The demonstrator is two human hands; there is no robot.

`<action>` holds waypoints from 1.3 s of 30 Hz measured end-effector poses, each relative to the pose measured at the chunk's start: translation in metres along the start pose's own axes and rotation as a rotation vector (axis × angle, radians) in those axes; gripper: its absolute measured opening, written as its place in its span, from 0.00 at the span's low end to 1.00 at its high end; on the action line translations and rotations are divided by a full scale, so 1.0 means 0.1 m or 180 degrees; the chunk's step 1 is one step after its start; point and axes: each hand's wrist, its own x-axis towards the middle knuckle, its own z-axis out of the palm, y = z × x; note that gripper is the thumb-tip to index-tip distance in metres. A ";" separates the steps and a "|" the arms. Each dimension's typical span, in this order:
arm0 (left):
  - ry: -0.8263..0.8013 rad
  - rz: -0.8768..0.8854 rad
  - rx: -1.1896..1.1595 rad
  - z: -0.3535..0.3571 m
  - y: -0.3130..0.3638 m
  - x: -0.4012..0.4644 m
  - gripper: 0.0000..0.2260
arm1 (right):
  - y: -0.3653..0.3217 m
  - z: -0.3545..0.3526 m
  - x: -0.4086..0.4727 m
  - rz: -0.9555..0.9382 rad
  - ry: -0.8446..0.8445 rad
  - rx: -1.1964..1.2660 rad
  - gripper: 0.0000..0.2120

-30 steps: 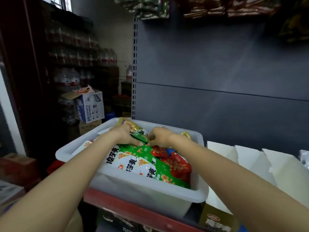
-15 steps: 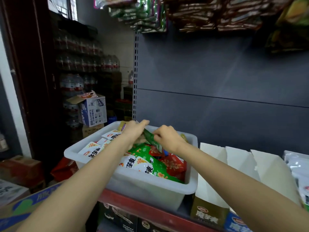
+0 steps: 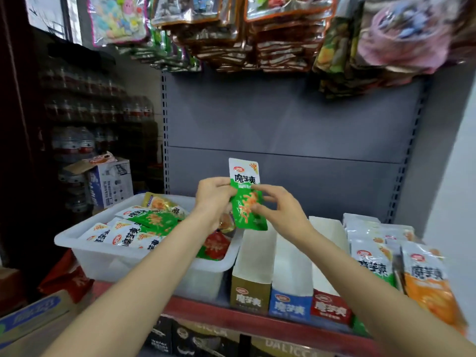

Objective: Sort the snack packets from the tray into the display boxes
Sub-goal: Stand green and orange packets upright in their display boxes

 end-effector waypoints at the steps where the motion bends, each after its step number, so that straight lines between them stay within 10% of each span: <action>1: -0.0177 0.0006 -0.0075 0.12 -0.01 -0.08 0.13 | 0.07 -0.12 -0.07 0.0114 0.0054 0.0245 0.21; 7: -0.1060 0.0088 -0.0045 0.84 -0.19 -0.47 0.12 | 0.40 -0.92 -0.58 0.0380 0.0485 0.0732 0.30; 20: -0.1469 0.0815 0.1182 1.79 -0.56 -0.70 0.07 | 0.88 -1.61 -1.09 0.0405 0.0653 -0.1361 0.54; 26: -0.1324 0.1280 0.1810 1.80 -0.66 -0.78 0.28 | 0.91 -1.61 -1.16 0.0359 0.0214 -0.1921 0.32; 39: -0.1349 0.1859 0.2480 1.55 -0.62 -0.73 0.10 | 0.74 -1.44 -1.04 0.0163 0.0399 -0.2260 0.18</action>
